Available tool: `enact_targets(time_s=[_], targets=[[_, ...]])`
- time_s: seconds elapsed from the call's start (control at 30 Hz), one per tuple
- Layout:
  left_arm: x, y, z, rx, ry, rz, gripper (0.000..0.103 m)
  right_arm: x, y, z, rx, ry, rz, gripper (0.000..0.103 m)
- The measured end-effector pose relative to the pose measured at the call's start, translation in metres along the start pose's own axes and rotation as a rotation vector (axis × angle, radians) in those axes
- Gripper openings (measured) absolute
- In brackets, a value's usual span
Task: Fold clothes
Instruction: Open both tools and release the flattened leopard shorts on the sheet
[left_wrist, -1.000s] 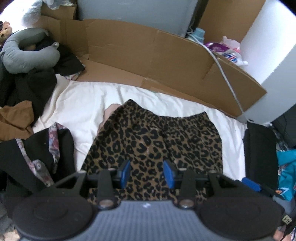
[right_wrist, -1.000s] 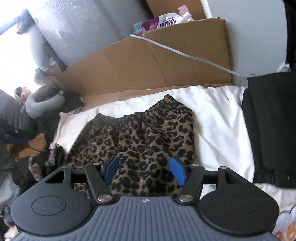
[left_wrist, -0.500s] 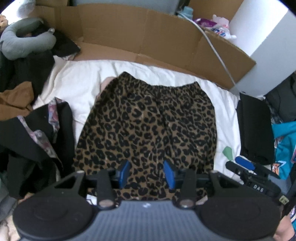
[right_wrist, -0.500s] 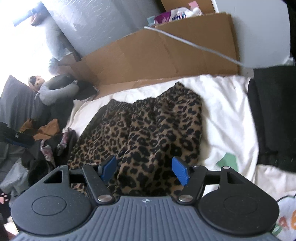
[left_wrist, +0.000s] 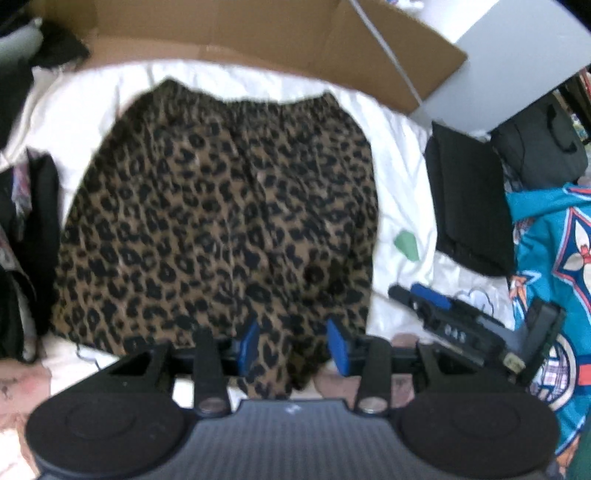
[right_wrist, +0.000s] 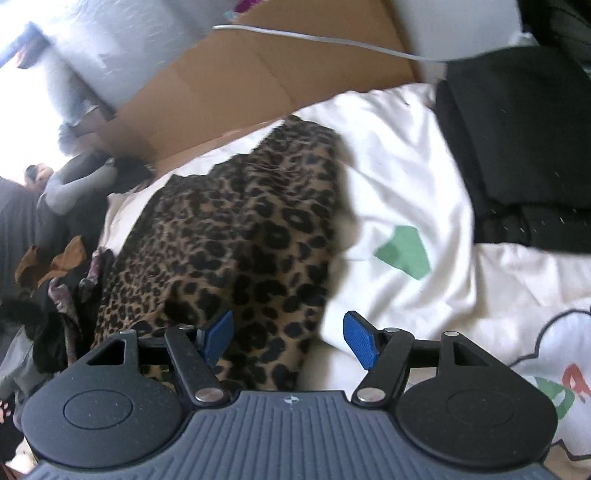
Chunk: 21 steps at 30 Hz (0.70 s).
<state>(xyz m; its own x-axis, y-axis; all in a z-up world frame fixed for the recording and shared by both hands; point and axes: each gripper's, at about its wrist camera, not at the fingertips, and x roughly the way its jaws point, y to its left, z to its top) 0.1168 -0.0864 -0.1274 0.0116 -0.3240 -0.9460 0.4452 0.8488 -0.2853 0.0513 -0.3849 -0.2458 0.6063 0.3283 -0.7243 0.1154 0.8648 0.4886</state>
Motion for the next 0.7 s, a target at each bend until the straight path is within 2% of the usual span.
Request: enact_targets(time_s=[0.17, 0.33, 0.57, 0.7], targets=[[0.003, -0.007, -0.002, 0.083, -0.001, 0.013, 0.043, 0.006, -0.008, -0.003, 0.016, -0.016, 0.007, 0.072], [0.007, 0.001, -0.008, 0.096, 0.05, 0.003, 0.043, 0.013, -0.011, -0.003, 0.025, -0.01, 0.019, 0.072], [0.008, 0.012, -0.012, 0.108, 0.061, 0.03, 0.043, 0.034, -0.004, -0.011, 0.009, 0.035, 0.059, 0.071], [0.005, 0.016, -0.01, 0.116, 0.056, 0.032, 0.044, 0.047, -0.012, -0.01, 0.048, 0.037, 0.039, 0.071]])
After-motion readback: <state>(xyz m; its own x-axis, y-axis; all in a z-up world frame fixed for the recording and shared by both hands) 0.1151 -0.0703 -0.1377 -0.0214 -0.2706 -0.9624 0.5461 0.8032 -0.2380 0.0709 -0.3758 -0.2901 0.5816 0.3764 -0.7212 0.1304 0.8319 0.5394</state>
